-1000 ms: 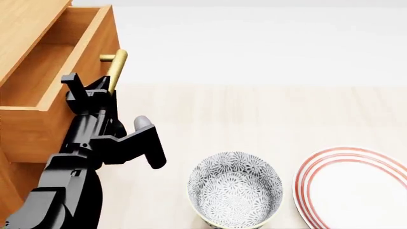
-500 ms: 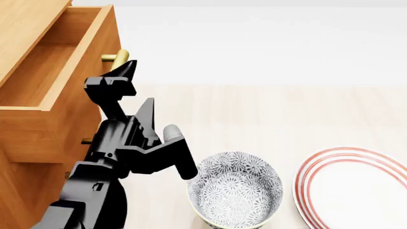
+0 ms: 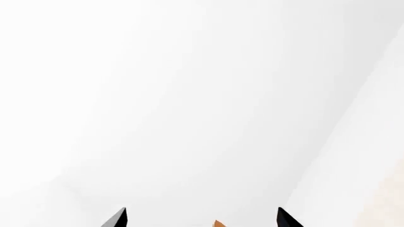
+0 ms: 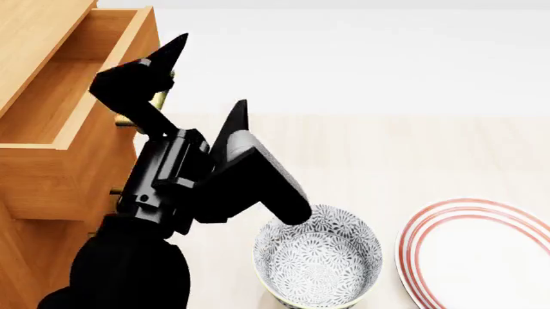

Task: Open the top drawer of the cabinet.

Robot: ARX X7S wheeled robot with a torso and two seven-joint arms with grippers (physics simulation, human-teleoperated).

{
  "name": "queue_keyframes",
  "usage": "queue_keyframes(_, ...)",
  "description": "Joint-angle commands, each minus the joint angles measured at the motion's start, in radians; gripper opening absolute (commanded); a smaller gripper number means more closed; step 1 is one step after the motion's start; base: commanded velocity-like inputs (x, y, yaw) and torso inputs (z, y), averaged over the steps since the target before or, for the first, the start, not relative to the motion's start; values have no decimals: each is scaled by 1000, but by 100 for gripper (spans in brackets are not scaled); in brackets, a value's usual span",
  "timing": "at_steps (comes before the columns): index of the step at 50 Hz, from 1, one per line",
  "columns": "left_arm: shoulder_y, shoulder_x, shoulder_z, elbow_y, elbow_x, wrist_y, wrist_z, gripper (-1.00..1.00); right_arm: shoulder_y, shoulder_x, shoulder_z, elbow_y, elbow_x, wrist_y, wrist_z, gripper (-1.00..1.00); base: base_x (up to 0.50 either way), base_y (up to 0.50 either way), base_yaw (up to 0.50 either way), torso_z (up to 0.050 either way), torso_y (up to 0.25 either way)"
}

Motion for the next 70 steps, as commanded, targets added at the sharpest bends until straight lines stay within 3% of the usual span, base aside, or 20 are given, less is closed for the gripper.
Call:
queue_keyframes(1,-41,71,-131,134,-5,-127,49,100,1,-17,18,13,-15,-11,-20,100,0,0,0,0,0)
queue_keyframes(19,-135,58,-219,124,-121,-186,17,100,9,-16,14,23,-13,-15,-14,100,0,0,0,0,0)
queue_keyframes(44,-205,29,-382,-300,-323,72,-74,100,7,-10,1,20,-7,-12,-11,100,0,0,0,0,0)
queue_keyframes(50,-226,35,-460,-326,-387,67,-65,100,13,-11,-2,33,-7,-16,-14,100,0,0,0,0,0)
queue_keyframes(70,-268,41,-512,-471,-484,117,-79,100,10,-6,-10,26,-4,-14,-8,100,0,0,0,0,0)
